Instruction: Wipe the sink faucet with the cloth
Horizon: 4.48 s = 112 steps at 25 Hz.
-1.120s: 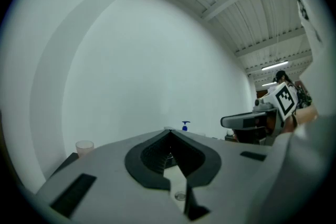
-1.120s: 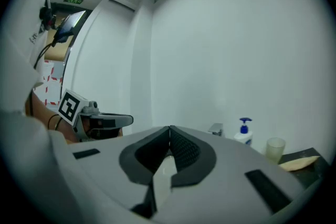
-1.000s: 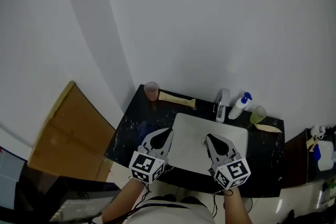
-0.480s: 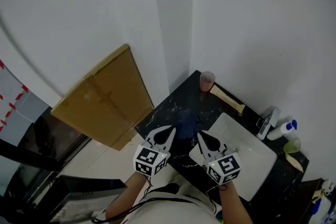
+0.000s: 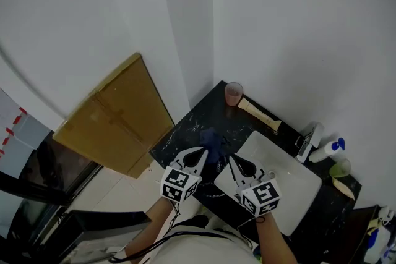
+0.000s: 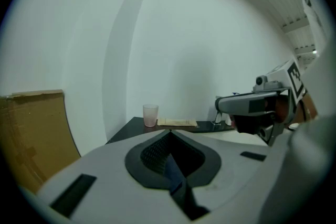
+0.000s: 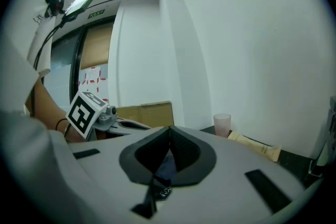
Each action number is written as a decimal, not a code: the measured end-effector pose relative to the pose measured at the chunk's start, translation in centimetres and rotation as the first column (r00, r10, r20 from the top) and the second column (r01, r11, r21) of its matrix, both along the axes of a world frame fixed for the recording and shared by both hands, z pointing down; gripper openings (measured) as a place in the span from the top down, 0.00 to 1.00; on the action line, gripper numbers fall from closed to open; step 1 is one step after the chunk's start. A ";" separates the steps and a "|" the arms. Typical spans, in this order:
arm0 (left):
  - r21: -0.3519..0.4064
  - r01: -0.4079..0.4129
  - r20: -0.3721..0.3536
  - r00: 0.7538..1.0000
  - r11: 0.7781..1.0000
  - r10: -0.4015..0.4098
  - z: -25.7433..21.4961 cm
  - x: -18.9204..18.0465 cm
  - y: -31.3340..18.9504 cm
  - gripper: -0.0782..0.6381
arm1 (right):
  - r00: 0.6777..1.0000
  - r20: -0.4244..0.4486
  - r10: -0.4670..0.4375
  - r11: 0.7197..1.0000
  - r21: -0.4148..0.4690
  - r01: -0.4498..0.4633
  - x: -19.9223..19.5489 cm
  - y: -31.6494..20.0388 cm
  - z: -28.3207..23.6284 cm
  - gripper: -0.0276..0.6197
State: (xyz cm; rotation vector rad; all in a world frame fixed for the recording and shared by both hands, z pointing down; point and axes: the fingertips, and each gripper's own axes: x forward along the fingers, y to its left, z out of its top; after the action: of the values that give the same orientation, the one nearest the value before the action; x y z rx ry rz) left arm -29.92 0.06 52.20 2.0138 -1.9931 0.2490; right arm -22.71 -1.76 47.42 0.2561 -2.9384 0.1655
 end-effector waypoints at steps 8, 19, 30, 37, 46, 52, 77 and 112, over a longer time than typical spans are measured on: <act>-0.207 -0.111 -0.020 0.994 0.972 0.109 7.0 0.6 -2.9 0.59 | 1.000 -0.016 0.000 1.000 -0.013 0.000 0.5 -0.4 0.7 0.95; -0.392 -0.126 0.004 0.990 0.911 0.139 11.8 -1.6 -6.0 0.47 | 0.996 -0.043 0.077 0.997 -0.016 -0.077 2.4 -2.6 1.2 0.95; -0.265 -0.350 0.027 0.929 0.899 0.369 6.0 4.7 -10.1 0.72 | 0.972 -0.010 0.235 0.972 -0.011 -0.235 7.3 -4.6 -0.4 0.95; -0.002 -0.687 0.098 0.723 0.726 0.684 -5.6 19.5 -16.7 0.71 | 0.897 0.051 0.439 0.898 0.020 -0.440 17.0 -5.7 -5.3 0.95; -0.074 -0.857 0.132 0.499 0.510 0.857 -9.0 30.9 -23.1 0.71 | 0.790 0.082 0.607 0.792 0.017 -0.610 25.8 -6.4 -6.6 0.95; -0.185 -0.863 0.061 0.467 0.469 0.882 -5.9 31.6 -24.8 0.71 | 0.777 0.074 0.625 0.779 0.006 -0.627 27.1 -6.9 -6.0 0.95; -0.175 -0.785 0.168 0.571 0.595 0.803 -7.5 29.7 -31.4 0.71 | 0.774 0.072 0.629 0.776 0.004 -0.631 27.1 -8.0 -6.3 0.95; -0.124 -0.805 0.113 0.569 0.580 0.814 -7.9 30.5 -31.7 0.71 | 0.777 0.068 0.626 0.779 -0.009 -0.627 28.1 -8.9 -6.1 0.95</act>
State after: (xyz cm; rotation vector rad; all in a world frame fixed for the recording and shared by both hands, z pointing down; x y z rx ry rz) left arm 0.62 -31.68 44.34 2.8063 -0.9172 0.6666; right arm 5.43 -10.65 41.37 1.2569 -2.7904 0.2443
